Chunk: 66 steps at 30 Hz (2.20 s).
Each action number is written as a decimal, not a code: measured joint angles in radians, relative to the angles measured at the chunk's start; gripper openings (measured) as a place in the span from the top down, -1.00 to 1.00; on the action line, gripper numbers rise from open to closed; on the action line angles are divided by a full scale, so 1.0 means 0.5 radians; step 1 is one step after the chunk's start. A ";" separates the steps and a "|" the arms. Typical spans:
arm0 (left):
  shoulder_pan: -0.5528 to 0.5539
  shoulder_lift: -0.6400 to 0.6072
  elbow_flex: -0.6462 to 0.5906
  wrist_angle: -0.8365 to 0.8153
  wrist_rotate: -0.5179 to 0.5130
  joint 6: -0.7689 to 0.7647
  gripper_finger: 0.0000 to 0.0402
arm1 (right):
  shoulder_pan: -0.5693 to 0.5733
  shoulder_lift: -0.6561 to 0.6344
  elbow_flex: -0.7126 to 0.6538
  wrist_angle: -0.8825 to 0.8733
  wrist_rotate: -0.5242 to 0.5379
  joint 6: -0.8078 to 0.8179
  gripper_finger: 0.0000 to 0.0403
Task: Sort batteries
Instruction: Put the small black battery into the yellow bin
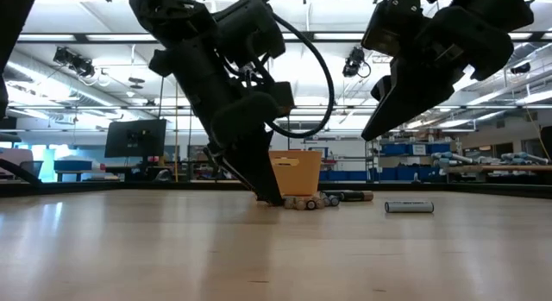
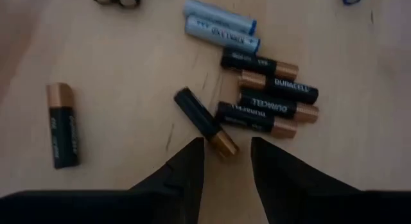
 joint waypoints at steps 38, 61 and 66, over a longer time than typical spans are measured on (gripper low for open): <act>0.053 -0.194 -0.004 -0.122 -0.250 0.216 0.99 | 0.010 -0.039 0.000 -0.076 -0.001 -0.038 0.64; 0.210 -0.274 0.000 -0.216 -0.309 0.278 0.33 | 0.028 -0.126 -0.001 -0.079 -0.001 0.000 0.56; 0.363 -0.151 -0.001 -0.234 -0.262 0.272 0.14 | 0.028 -0.126 -0.001 -0.081 -0.001 0.000 0.57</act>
